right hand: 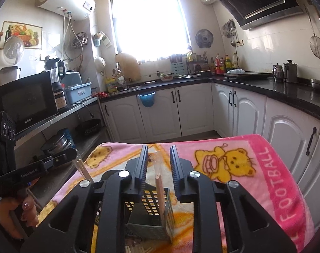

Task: Organize utensils
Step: 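Lower the chopsticks into the caddy and open both grippers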

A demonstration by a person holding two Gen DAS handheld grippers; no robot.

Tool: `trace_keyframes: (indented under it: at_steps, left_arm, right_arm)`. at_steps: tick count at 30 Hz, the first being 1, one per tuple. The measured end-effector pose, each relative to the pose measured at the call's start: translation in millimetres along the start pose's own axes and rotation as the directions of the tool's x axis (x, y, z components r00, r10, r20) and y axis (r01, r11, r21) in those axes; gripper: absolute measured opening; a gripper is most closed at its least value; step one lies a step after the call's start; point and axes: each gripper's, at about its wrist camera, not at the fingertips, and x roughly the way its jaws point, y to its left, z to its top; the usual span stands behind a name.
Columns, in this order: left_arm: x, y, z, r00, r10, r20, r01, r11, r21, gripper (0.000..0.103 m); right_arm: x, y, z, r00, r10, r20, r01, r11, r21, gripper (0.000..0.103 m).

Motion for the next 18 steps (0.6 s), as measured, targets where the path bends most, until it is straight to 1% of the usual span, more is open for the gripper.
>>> trace_keyframes:
  at_steps: [2,4,5,7,10,11,13,18]
  left_arm:
    - [-1.8,-2.0,-2.9,1.0,0.01,0.003,-0.01,1.0,0.005,0.004]
    - [-4.9,-2.1,-5.9,1.0,0.021,0.008,-0.021,1.0,0.006,0.014]
    - [-6.5,-1.7,-6.8,1.0,0.026,0.012,-0.026,1.0,0.005,0.017]
    - [-10.5,-0.6,-9.3,0.999,0.035,0.018,-0.035,0.999,0.002,0.031]
    - [-16.2,1.3,-11.5,0.999,0.044,0.025,-0.044,0.999,-0.004,0.037]
    - [-18.0,2.2,-12.0,0.998,0.049,0.028,-0.049,0.999,-0.006,0.039]
    - [-22.2,3.5,-13.4,0.998,0.057,0.034,-0.057,0.998,-0.013,0.051]
    - [-33.2,6.8,-16.5,0.997,0.058,0.056,-0.056,0.998,-0.028,0.071]
  right_arm:
    - [-3.3,-2.0,-2.9,1.0,-0.008,-0.007,0.008,1.0,0.002,0.026]
    - [-6.8,-2.5,-4.5,1.0,-0.008,-0.009,0.008,1.0,-0.001,0.029]
    - [-9.4,-2.5,-6.3,1.0,-0.01,-0.01,0.01,1.0,-0.005,0.031]
    - [-12.7,-2.1,-7.9,1.0,-0.016,-0.01,0.016,1.0,-0.013,0.035]
    - [-17.0,-1.9,-10.7,1.0,-0.018,-0.013,0.018,1.0,-0.023,0.041]
    - [-18.8,-0.9,-12.0,1.0,-0.021,-0.013,0.021,0.999,-0.028,0.044]
    - [-23.1,0.5,-14.6,1.0,-0.028,-0.008,0.027,0.999,-0.038,0.048]
    - [-32.7,3.7,-18.6,0.999,-0.032,0.001,0.032,0.998,-0.057,0.058]
